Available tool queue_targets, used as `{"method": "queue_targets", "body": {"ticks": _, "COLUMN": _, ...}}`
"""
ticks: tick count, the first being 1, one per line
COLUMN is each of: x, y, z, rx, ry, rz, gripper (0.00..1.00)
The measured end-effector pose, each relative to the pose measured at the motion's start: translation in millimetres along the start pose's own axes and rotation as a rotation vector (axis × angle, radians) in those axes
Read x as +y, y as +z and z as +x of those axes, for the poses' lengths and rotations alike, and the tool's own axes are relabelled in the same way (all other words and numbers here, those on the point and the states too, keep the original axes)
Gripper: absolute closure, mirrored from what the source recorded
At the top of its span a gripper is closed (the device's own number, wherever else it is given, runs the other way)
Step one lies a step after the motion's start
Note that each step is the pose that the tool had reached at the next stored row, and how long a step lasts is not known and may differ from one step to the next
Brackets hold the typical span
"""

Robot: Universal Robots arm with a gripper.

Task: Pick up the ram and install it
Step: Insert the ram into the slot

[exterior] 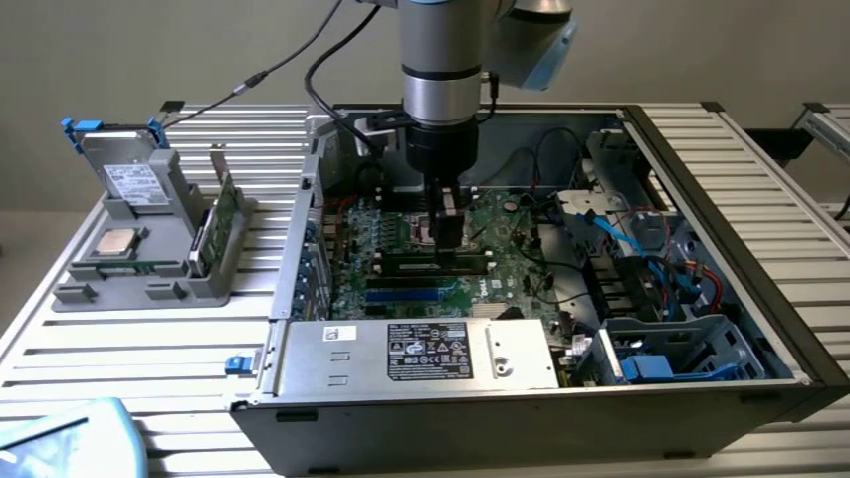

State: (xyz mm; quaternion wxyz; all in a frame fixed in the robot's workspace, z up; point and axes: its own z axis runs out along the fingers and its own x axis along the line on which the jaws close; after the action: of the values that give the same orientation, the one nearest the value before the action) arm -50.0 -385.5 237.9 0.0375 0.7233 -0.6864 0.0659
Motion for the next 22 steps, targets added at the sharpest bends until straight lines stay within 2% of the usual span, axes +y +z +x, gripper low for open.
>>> {"method": "queue_targets", "body": {"ticks": 2, "x": 0.1, "y": 0.0, "z": 0.0, "rx": -0.0001, "ry": 0.0, "rz": 0.0001, "gripper": 0.44}}
{"method": "queue_targets", "body": {"ticks": 4, "x": 0.1, "y": 0.0, "z": 0.0, "rx": 0.0001, "ry": 0.0, "rz": 0.0, "gripper": 0.57}}
{"method": "queue_targets", "body": {"ticks": 5, "x": 0.1, "y": -0.1, "z": 0.0, "rx": 0.0001, "ry": 0.0, "rz": -0.0001, "gripper": 0.57}}
{"method": "queue_targets", "body": {"ticks": 7, "x": 0.1, "y": -0.1, "z": 0.0, "rx": 0.0001, "ry": 0.0, "rz": 0.0, "gripper": 0.69}}
{"method": "queue_targets", "body": {"ticks": 8, "x": 0.1, "y": -0.1, "z": 0.0, "rx": 0.0001, "ry": 0.0, "rz": 0.0, "gripper": 0.69}}
{"method": "queue_targets", "body": {"ticks": 10, "x": 0.1, "y": -0.1, "z": 0.0, "rx": 0.0001, "ry": 0.0, "rz": -0.0001, "gripper": 0.81}}
{"method": "queue_targets", "body": {"ticks": 11, "x": 0.2, "y": -0.1, "z": 0.0, "rx": 0.0002, "ry": 0.0, "rz": -0.0009, "gripper": 0.81}}
{"method": "queue_targets", "body": {"ticks": 12, "x": 0.1, "y": -0.2, "z": 0.1, "rx": 0.0001, "ry": 0.0, "rz": -0.0024, "gripper": 0.87}}
{"method": "queue_targets", "body": {"ticks": 14, "x": -0.2, "y": -0.1, "z": 0.0, "rx": -0.0004, "ry": -0.001, "rz": -0.0091, "gripper": 0.9}}
{"method": "queue_targets", "body": {"ticks": 16, "x": -1.4, "y": -0.2, "z": 0.1, "rx": -0.0011, "ry": -0.003, "rz": -0.0222, "gripper": 0.9}}
{"method": "queue_targets", "body": {"ticks": 18, "x": -2.3, "y": -0.2, "z": 0.2, "rx": -0.0015, "ry": -0.005, "rz": -0.0308, "gripper": 0.9}}
{"method": "queue_targets", "body": {"ticks": 22, "x": -2.4, "y": -0.1, "z": 0.2, "rx": -0.0016, "ry": -0.005, "rz": -0.0314, "gripper": 0.9}}
